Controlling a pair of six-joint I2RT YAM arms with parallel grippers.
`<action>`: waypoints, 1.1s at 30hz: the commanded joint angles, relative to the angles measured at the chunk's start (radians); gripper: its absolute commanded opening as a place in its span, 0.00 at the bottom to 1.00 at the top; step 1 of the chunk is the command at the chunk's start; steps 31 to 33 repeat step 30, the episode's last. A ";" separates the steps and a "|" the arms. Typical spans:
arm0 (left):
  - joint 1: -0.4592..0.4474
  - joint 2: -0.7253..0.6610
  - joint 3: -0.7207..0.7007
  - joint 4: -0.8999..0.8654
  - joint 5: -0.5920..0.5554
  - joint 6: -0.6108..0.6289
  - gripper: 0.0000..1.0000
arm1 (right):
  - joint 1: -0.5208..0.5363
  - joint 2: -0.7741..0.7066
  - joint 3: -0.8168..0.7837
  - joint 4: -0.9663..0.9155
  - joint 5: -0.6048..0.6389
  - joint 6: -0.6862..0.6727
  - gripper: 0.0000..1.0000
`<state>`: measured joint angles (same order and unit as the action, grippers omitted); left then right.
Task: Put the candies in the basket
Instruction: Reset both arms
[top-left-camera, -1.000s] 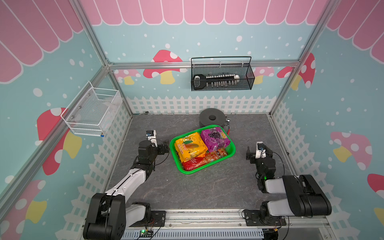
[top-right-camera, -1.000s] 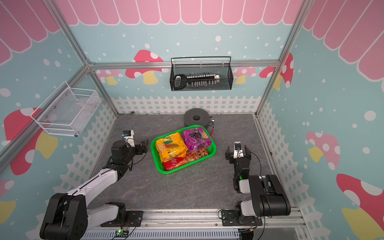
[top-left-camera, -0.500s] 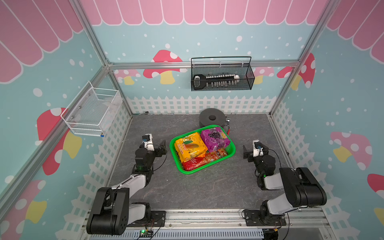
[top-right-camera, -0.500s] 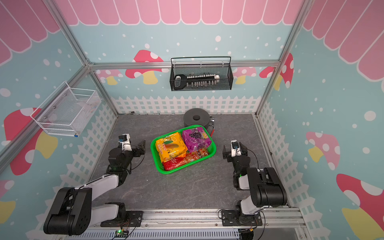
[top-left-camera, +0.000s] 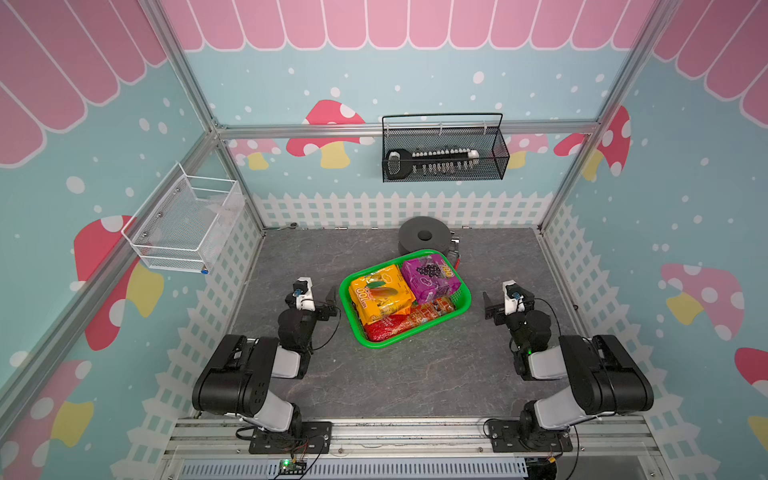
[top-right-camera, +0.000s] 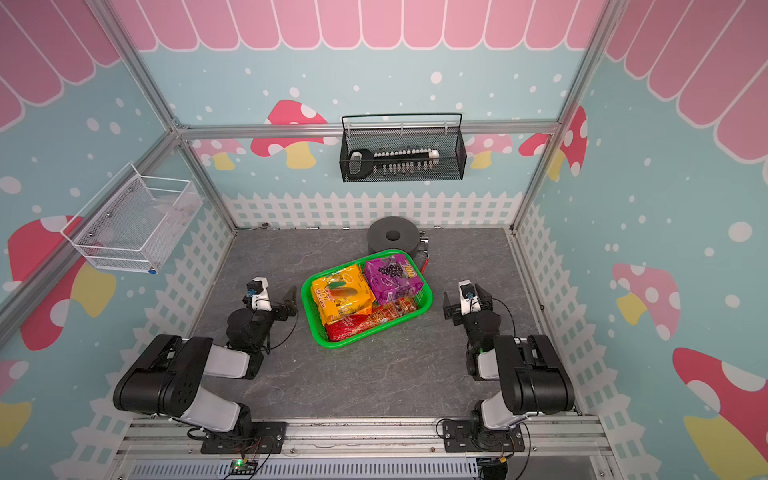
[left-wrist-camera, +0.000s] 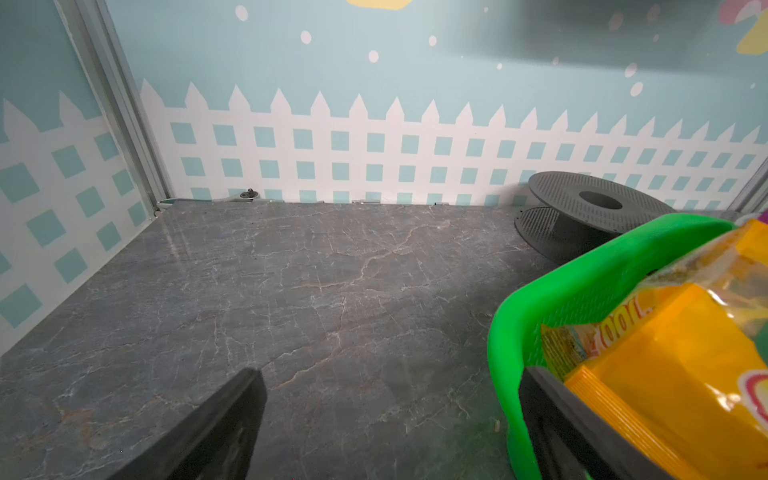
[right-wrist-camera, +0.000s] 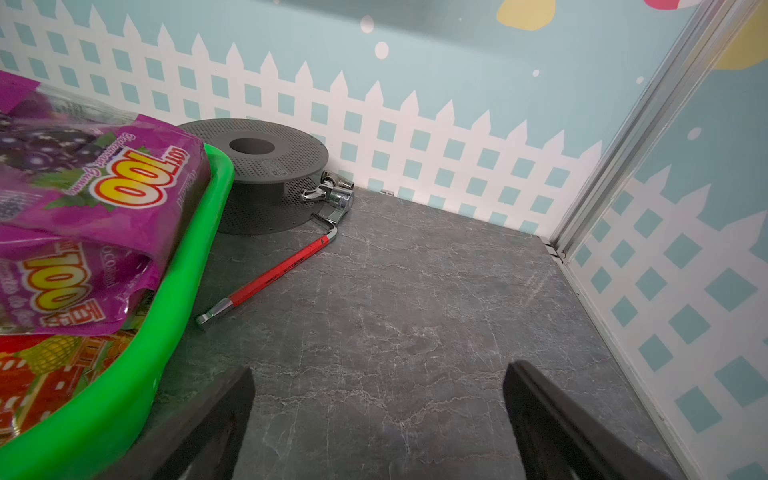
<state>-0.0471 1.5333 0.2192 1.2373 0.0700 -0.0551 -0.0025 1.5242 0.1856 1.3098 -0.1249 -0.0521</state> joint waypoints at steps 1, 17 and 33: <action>0.002 0.005 0.007 0.061 -0.036 0.006 0.99 | -0.007 -0.012 0.002 0.025 -0.005 -0.007 0.99; 0.001 -0.005 0.014 0.030 -0.037 0.001 0.99 | -0.007 -0.012 0.004 0.022 -0.003 -0.005 0.99; 0.002 -0.007 0.013 0.031 -0.035 0.001 0.99 | -0.007 -0.012 0.005 0.020 -0.002 -0.005 0.99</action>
